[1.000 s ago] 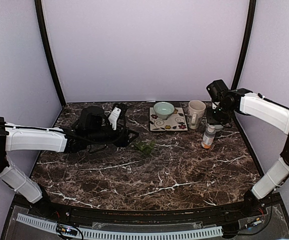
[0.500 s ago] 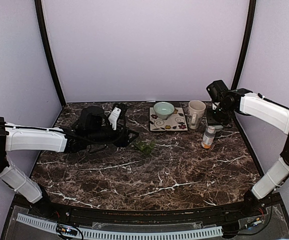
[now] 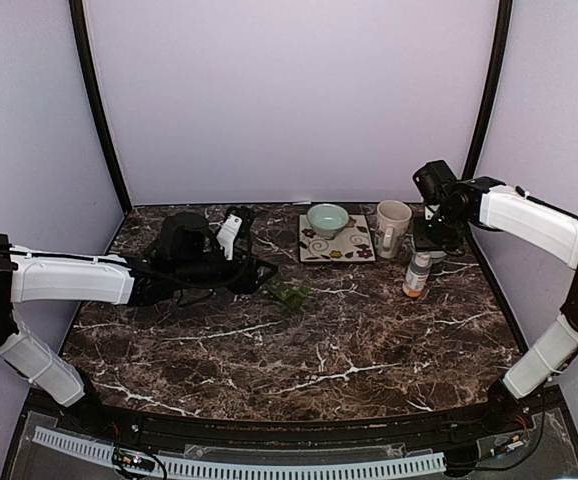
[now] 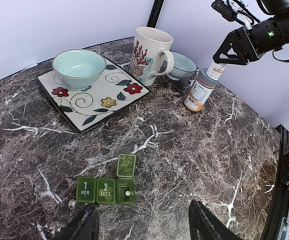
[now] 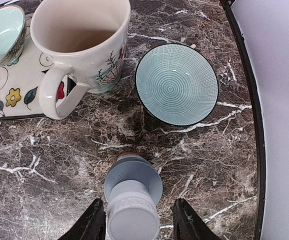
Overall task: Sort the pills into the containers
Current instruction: Place the pill bottle on the pill bottle.
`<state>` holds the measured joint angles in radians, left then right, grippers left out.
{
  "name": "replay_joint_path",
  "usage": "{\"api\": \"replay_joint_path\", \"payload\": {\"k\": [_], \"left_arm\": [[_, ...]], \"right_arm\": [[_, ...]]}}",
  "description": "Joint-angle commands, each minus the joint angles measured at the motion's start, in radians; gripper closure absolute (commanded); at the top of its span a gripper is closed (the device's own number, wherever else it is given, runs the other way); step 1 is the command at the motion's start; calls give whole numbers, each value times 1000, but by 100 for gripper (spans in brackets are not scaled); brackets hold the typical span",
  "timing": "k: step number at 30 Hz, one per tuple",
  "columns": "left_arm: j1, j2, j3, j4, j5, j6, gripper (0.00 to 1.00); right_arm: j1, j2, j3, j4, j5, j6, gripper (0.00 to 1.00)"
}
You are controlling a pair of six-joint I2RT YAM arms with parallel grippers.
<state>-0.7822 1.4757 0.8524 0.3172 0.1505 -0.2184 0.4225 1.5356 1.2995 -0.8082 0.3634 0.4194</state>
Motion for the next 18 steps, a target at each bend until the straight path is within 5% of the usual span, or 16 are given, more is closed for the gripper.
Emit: {"api": "replay_joint_path", "payload": {"k": [1, 18], "left_arm": [[9, -11, 29, -1, 11, -5, 37], [50, 17, 16, 17, 92, -83, 37]], "right_arm": [[-6, -21, 23, 11, 13, -4, 52], [91, -104, 100, 31, 104, -23, 40]]}}
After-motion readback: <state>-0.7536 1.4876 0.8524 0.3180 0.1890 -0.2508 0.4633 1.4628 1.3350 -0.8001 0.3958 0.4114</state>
